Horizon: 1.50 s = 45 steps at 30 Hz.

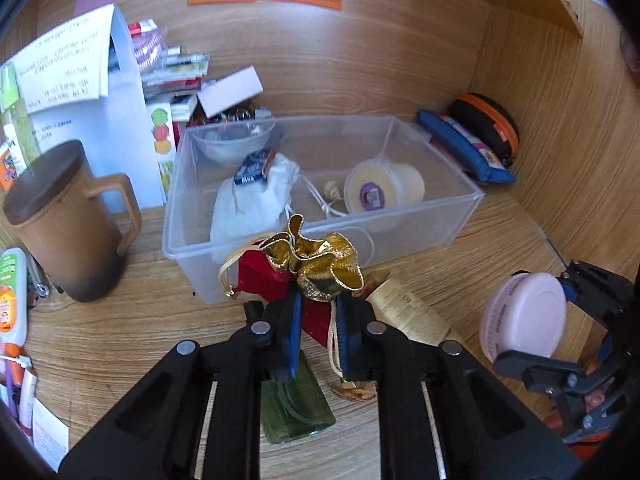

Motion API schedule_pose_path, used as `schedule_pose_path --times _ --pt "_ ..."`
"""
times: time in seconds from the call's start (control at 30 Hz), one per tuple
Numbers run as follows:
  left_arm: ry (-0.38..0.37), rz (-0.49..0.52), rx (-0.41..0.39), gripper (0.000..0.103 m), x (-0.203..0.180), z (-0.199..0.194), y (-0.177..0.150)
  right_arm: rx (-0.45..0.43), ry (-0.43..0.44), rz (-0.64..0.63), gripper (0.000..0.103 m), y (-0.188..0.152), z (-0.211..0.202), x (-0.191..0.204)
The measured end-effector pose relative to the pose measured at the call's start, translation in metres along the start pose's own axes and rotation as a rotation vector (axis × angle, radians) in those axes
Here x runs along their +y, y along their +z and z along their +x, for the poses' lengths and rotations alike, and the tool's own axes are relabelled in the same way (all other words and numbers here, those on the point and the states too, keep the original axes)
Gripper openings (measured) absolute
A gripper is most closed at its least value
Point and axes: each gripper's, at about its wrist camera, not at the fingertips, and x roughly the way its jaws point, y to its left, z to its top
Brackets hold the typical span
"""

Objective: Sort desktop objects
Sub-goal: 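Carry the pink compact and red pouch into the clear box and lower them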

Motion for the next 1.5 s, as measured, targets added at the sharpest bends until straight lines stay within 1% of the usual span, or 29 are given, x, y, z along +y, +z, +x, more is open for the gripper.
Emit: schedule_pose_path --times 0.4,0.6,0.73,0.8,0.9,1.1,1.23,1.5 --pt "-0.027 0.037 -0.103 0.014 -0.014 -0.047 0.014 -0.043 -0.031 -0.011 0.062 0.021 -0.010 -0.007" --pt "-0.035 0.062 -0.150 0.014 -0.018 -0.066 0.023 -0.060 -0.051 -0.040 0.062 0.041 -0.011 -0.008" --pt "-0.076 0.039 -0.165 0.014 -0.013 -0.071 0.033 -0.073 -0.059 -0.055 0.062 0.058 -0.009 -0.007" --pt "-0.067 0.038 -0.179 0.014 -0.011 -0.072 0.038 -0.084 -0.053 -0.059 0.062 0.066 -0.010 -0.007" --pt "-0.073 0.032 -0.195 0.014 -0.008 -0.075 0.048 -0.097 -0.051 -0.067 0.062 0.078 -0.009 -0.005" --pt "-0.053 0.029 -0.216 0.014 0.000 -0.072 0.069 -0.094 -0.065 -0.094 0.062 0.103 0.002 -0.005" --pt "-0.042 0.029 -0.215 0.014 0.005 -0.066 0.077 -0.084 -0.068 -0.106 0.062 0.116 0.014 -0.005" --pt "-0.029 -0.001 -0.171 0.014 0.025 -0.038 0.085 -0.023 -0.062 -0.118 0.062 0.134 0.052 -0.007"
